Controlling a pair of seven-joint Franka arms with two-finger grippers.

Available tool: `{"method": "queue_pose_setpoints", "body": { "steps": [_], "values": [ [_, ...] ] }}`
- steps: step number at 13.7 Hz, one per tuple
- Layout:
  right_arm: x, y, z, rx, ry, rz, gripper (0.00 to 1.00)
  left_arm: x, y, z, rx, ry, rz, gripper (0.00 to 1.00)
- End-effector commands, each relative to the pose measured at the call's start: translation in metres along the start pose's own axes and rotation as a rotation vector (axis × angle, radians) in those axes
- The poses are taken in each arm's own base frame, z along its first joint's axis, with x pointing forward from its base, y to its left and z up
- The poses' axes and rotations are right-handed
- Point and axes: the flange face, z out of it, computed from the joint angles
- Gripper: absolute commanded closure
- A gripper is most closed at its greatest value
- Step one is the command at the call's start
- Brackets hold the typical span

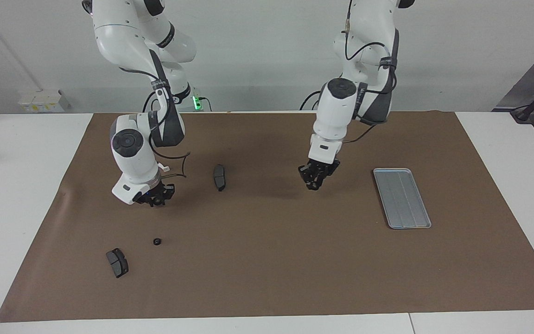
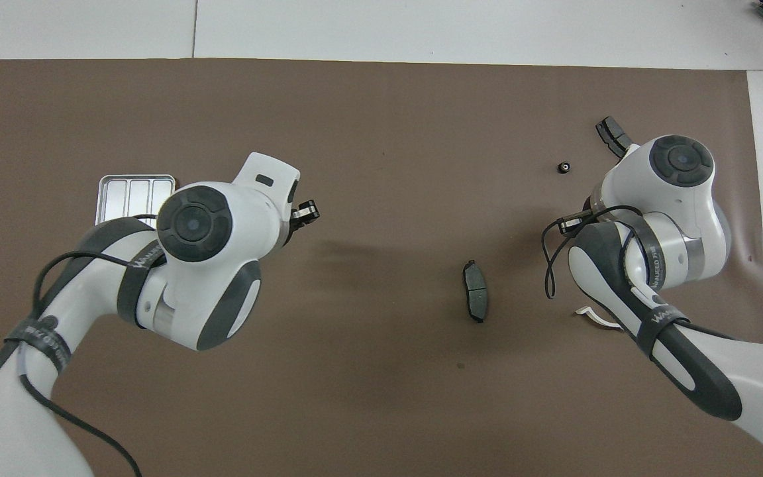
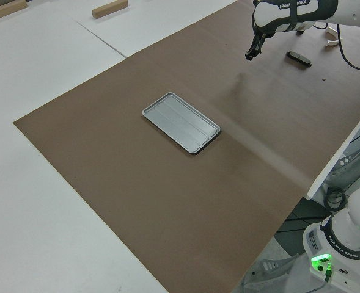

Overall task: Place bearing gear from tray to pile
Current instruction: 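Place the gear with the right gripper while the left gripper carries another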

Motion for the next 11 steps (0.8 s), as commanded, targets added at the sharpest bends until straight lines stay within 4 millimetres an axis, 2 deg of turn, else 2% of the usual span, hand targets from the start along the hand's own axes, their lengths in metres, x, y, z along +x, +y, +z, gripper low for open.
{"method": "queue_pose_setpoints", "body": {
  "steps": [1, 2, 3, 4, 5, 6, 8, 9, 11],
  "values": [
    [-0.001, -0.006, -0.011, 0.018, 0.036, 0.000, 0.00, -0.001, 0.012, 0.022, -0.028, 0.029, -0.001, 1.00],
    [0.007, -0.017, -0.018, 0.019, 0.055, 0.012, 0.00, -0.005, 0.010, 0.029, -0.040, 0.033, 0.001, 1.00],
    [0.014, -0.033, -0.027, 0.020, 0.076, 0.015, 0.00, -0.008, 0.007, 0.034, -0.037, 0.030, 0.003, 0.92],
    [0.020, -0.048, -0.032, 0.023, 0.090, 0.027, 0.00, -0.014, 0.004, 0.038, -0.030, 0.024, 0.008, 0.62],
    [0.027, -0.061, -0.039, 0.028, 0.108, 0.041, 0.00, -0.017, 0.001, 0.040, -0.016, 0.017, 0.011, 0.23],
    [0.033, -0.075, -0.048, 0.030, 0.128, 0.042, 0.00, -0.018, 0.003, 0.036, 0.005, 0.007, 0.013, 0.00],
    [0.043, -0.098, -0.066, 0.039, 0.171, 0.042, 0.00, 0.001, 0.005, 0.006, 0.062, -0.015, -0.005, 0.00],
    [0.046, -0.110, -0.069, 0.043, 0.182, 0.035, 0.00, 0.015, -0.003, -0.018, 0.059, -0.007, -0.021, 0.00],
    [0.056, -0.131, -0.074, 0.056, 0.199, 0.039, 0.00, 0.051, -0.034, -0.063, 0.061, 0.009, -0.027, 0.00]
  ]
}}
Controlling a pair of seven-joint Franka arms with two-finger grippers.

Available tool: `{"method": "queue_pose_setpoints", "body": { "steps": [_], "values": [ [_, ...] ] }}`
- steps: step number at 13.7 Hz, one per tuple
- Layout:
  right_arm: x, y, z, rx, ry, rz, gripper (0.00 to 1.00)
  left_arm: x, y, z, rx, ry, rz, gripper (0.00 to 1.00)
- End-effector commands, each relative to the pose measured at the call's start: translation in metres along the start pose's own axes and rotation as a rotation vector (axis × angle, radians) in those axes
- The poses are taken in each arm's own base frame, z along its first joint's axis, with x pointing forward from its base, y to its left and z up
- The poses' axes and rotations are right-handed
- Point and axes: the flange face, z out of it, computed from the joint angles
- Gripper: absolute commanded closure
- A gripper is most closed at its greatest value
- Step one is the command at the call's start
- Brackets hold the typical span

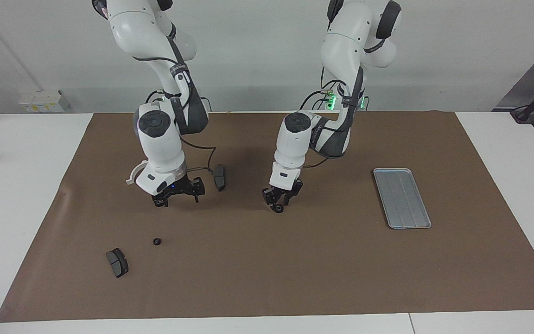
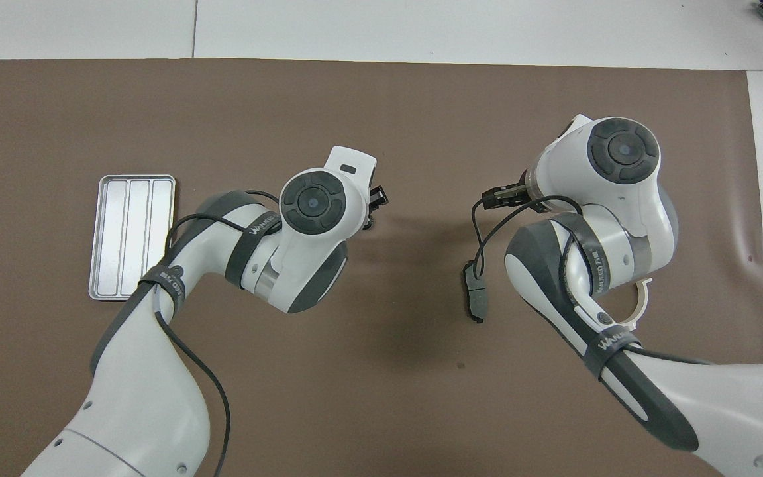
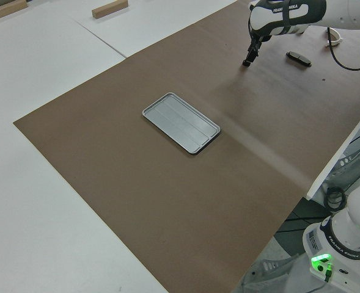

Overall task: Place bearing gear from tray to pile
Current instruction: 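Place the gear with the right gripper while the left gripper carries another, then grasp the third gear with the right gripper while the left gripper withdraws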

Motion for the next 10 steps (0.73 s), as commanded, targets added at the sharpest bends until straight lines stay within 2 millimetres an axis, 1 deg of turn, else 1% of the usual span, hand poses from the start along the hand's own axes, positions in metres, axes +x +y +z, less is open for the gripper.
{"method": "queue_pose_setpoints", "body": {
  "steps": [1, 3, 4, 5, 6, 7, 8, 9, 10],
  "values": [
    [0.021, -0.037, 0.003, 0.041, 0.034, 0.038, 0.00, 0.049, -0.055, -0.072, 0.041, 0.006, 0.047, 0.00],
    [0.028, -0.090, 0.012, 0.067, 0.067, 0.036, 0.01, 0.089, -0.106, -0.103, 0.086, -0.026, 0.162, 0.00],
    [0.023, -0.117, 0.027, 0.077, 0.052, 0.029, 0.03, 0.104, -0.129, -0.116, 0.104, -0.046, 0.250, 0.00],
    [0.024, -0.139, 0.036, 0.083, 0.049, 0.040, 0.05, 0.119, -0.152, -0.127, 0.116, -0.065, 0.341, 0.00],
    [0.021, -0.168, 0.044, 0.078, 0.049, 0.040, 0.10, 0.131, -0.173, -0.138, 0.126, -0.085, 0.397, 0.00],
    [0.014, -0.189, 0.054, 0.057, 0.047, 0.047, 0.14, 0.144, -0.200, -0.150, 0.133, -0.098, 0.431, 0.00],
    [0.006, -0.204, 0.066, 0.036, 0.043, 0.061, 0.17, 0.154, -0.222, -0.162, 0.135, -0.108, 0.484, 0.00],
    [0.003, -0.222, 0.070, 0.040, 0.053, 0.080, 0.19, 0.161, -0.241, -0.173, 0.137, -0.125, 0.545, 0.00],
    [0.001, -0.235, 0.071, 0.051, 0.065, 0.088, 0.20, 0.169, -0.263, -0.184, 0.133, -0.128, 0.584, 0.00]
  ]
}}
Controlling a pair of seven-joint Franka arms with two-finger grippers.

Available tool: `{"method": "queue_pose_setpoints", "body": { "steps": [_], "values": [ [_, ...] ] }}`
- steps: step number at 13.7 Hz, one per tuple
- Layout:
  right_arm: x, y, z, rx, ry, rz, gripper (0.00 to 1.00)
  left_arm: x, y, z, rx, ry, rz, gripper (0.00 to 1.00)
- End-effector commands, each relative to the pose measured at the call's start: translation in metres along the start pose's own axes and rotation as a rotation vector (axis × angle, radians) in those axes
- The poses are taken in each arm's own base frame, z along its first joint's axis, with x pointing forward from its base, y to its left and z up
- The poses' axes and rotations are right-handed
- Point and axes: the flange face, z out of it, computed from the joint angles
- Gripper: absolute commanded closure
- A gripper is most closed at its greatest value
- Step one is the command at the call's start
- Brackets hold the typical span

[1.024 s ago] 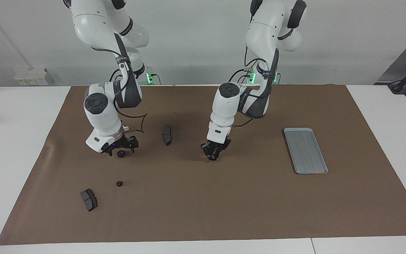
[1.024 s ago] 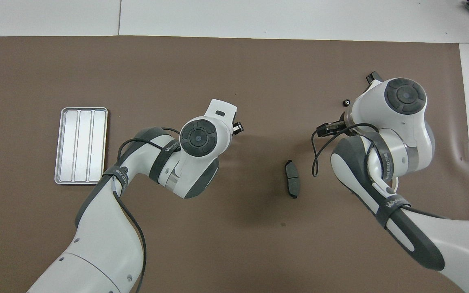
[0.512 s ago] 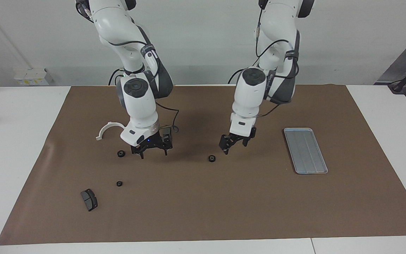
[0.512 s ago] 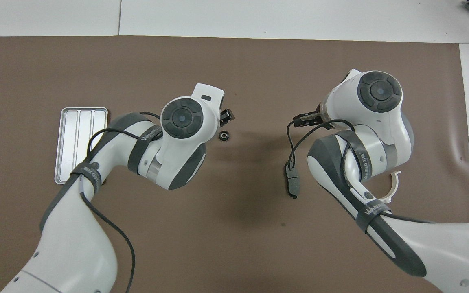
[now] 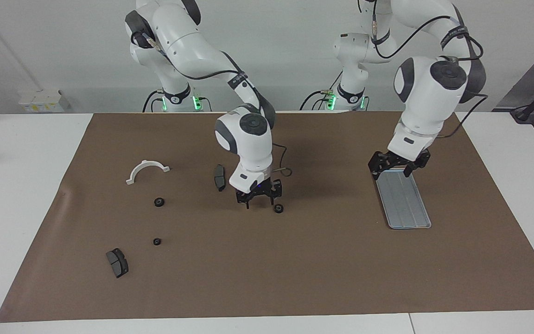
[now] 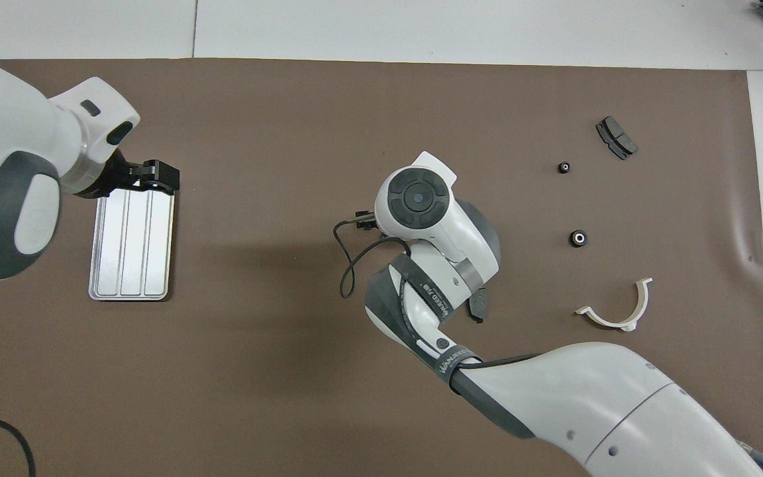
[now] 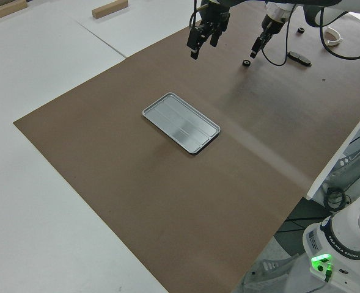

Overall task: Place bearing gear from tray to pile
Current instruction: 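Grasp the third gear with the right gripper while the left gripper withdraws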

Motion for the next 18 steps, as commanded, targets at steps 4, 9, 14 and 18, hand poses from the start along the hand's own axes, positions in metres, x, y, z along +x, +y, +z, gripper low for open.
{"method": "queue_pose_setpoints", "body": {
  "steps": [4, 9, 14, 18],
  "values": [
    [0.010, -0.026, 0.003, 0.065, 0.093, 0.029, 0.25, -0.032, -0.073, -0.045, -0.012, 0.014, 0.090, 0.00],
    [0.007, -0.027, 0.010, 0.070, 0.106, 0.015, 0.29, -0.048, -0.047, -0.084, -0.022, 0.005, 0.069, 0.00],
    [-0.003, -0.024, 0.023, 0.048, 0.071, 0.007, 0.36, -0.057, -0.041, -0.097, -0.022, -0.027, 0.060, 0.00],
    [-0.006, -0.025, 0.024, 0.036, 0.053, 0.006, 0.56, -0.058, -0.048, -0.121, -0.026, -0.041, 0.052, 0.00]
  ]
}}
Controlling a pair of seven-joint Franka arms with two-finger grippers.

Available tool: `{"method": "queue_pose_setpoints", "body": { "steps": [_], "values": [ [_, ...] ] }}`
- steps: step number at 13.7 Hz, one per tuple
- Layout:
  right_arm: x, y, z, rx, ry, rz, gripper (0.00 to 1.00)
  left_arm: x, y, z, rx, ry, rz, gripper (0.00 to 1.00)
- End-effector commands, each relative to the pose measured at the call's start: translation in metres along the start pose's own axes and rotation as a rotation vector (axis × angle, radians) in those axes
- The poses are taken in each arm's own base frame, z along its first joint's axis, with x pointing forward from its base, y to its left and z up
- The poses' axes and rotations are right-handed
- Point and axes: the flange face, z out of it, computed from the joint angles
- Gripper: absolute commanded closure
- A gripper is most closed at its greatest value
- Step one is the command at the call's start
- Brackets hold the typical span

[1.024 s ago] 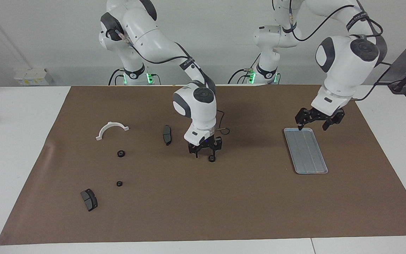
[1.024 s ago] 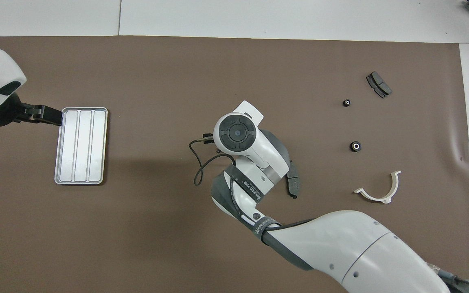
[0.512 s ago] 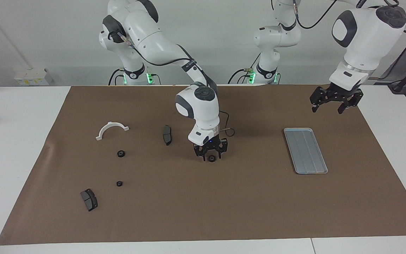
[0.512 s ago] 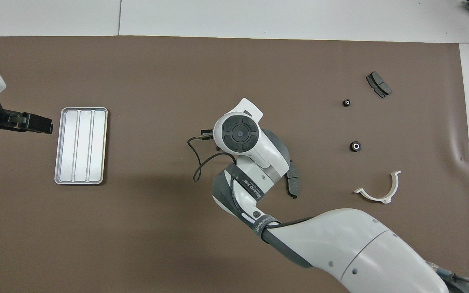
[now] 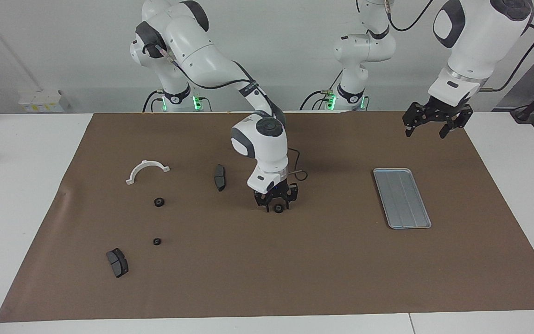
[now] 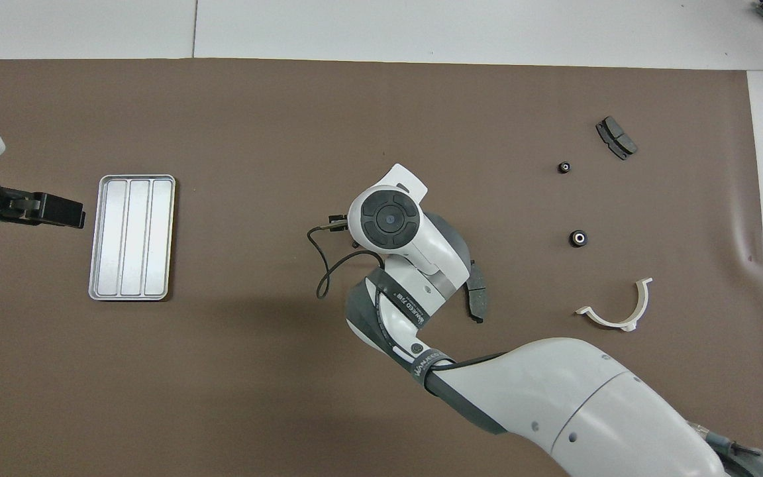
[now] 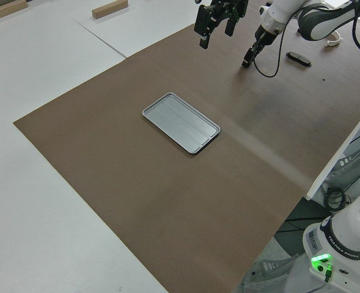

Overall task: Place bearing gear from tray to pile
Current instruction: 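Grasp the third gear with the right gripper while the left gripper withdraws, then carry the third gear with the right gripper beside the other gears, release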

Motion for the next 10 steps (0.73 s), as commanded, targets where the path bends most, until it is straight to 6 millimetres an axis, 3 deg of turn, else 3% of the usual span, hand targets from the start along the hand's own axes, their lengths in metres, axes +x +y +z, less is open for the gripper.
{"method": "queue_pose_setpoints", "body": {
  "steps": [1, 5, 8, 10],
  "values": [
    [-0.005, 0.000, 0.005, -0.018, -0.007, -0.005, 0.67, 0.001, -0.008, -0.014, -0.013, -0.002, -0.015, 0.00],
    [-0.003, 0.001, 0.004, -0.016, -0.005, -0.001, 0.97, -0.002, -0.005, -0.012, -0.024, -0.008, -0.009, 0.00],
    [0.011, 0.013, -0.004, -0.026, 0.001, 0.003, 1.00, -0.005, -0.006, -0.005, -0.023, -0.022, -0.022, 0.00],
    [0.027, 0.036, -0.005, -0.032, 0.009, -0.032, 1.00, -0.006, -0.014, -0.005, -0.024, -0.019, -0.036, 0.00]
  ]
}}
